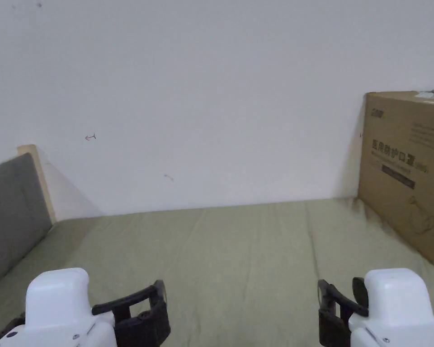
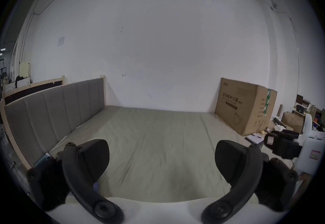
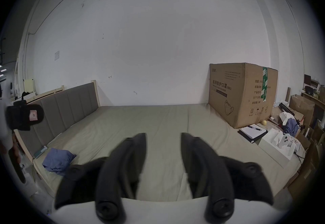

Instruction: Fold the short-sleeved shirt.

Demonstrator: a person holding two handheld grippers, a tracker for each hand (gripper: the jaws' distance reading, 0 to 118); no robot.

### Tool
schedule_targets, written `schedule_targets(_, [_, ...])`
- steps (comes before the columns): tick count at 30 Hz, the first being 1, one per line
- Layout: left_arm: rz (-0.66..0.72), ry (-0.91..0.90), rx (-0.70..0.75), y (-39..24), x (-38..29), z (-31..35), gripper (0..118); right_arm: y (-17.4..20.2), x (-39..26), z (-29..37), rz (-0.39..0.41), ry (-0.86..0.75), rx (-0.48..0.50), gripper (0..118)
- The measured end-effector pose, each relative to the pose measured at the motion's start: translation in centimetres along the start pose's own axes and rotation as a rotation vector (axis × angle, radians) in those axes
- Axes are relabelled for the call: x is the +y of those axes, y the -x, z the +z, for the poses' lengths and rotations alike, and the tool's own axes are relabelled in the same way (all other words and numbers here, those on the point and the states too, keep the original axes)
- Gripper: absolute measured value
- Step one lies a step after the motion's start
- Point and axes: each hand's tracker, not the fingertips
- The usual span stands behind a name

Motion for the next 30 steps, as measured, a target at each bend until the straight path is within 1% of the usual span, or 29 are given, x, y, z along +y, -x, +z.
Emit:
schedule_targets(1, [0.0,-0.004,0.021,-0.1,0.0,0.1,118,0.0,0.2,0.0,0.005,-0.001,-0.002,57])
schedule_targets(2, [-0.01,-0.02,0.042,-0.3,0.1,0.3,118,0.0,0.3,0.0,0.008,-0.001,-0.004,85])
schedule_targets(3, [-0.023,-0.038,0.065,-0.4,0.1,0.3,118,0.1,0.6,0.1,0.012,0.007,-0.002,102])
schedule_targets(4, [-0.038,-0.048,0.101,-1.1,0.1,0.5,118,0.1,0.9,0.3,0.016,0.016,0.0,113])
schedule_targets(5, [-0.071,-0.059,0.141,-1.4,0.0,0.6,118,0.1,1.0,0.6,0.015,0.004,0.002,118])
schedule_targets(7, [-0.147,-0.05,0.139,-1.9,-0.2,0.6,118,0.1,1.3,1.1,0.018,-0.03,-0.005,118])
schedule_targets(10, [-0.171,-0.046,0.122,-2.5,-0.6,0.4,118,-0.2,1.8,0.7,0.007,-0.043,-0.036,118])
schedule_targets(14, [-0.153,-0.07,0.135,-3.2,-0.8,0.4,118,-0.8,1.8,0.3,-0.047,-0.033,-0.027,118])
schedule_targets(17, [-0.048,-0.031,0.172,-3.2,-0.5,0.2,118,-1.0,1.5,0.0,-0.049,-0.025,-0.033,118])
schedule_targets(22, [-0.039,0.0,0.138,-2.8,-0.3,-1.5,118,-0.9,1.0,-0.7,-0.043,0.003,-0.03,118])
schedule_targets(25, [-0.041,-0.001,0.109,-2.7,-0.3,-1.3,118,-0.9,0.7,-1.0,-0.048,0.016,-0.018,118])
schedule_targets(27, [-0.057,-0.008,0.108,-2.8,-0.6,-1.5,118,-0.9,0.7,-1.2,-0.046,0.025,-0.016,118])
schedule_targets(29, [-0.107,-0.029,0.1,-2.6,-0.8,-1.6,118,-0.9,0.6,-1.3,-0.047,0.029,-0.019,118])
schedule_targets(30, [-0.097,-0.029,0.11,-2.7,-0.8,-1.7,118,-0.9,0.6,-1.3,-0.048,0.029,-0.018,118])
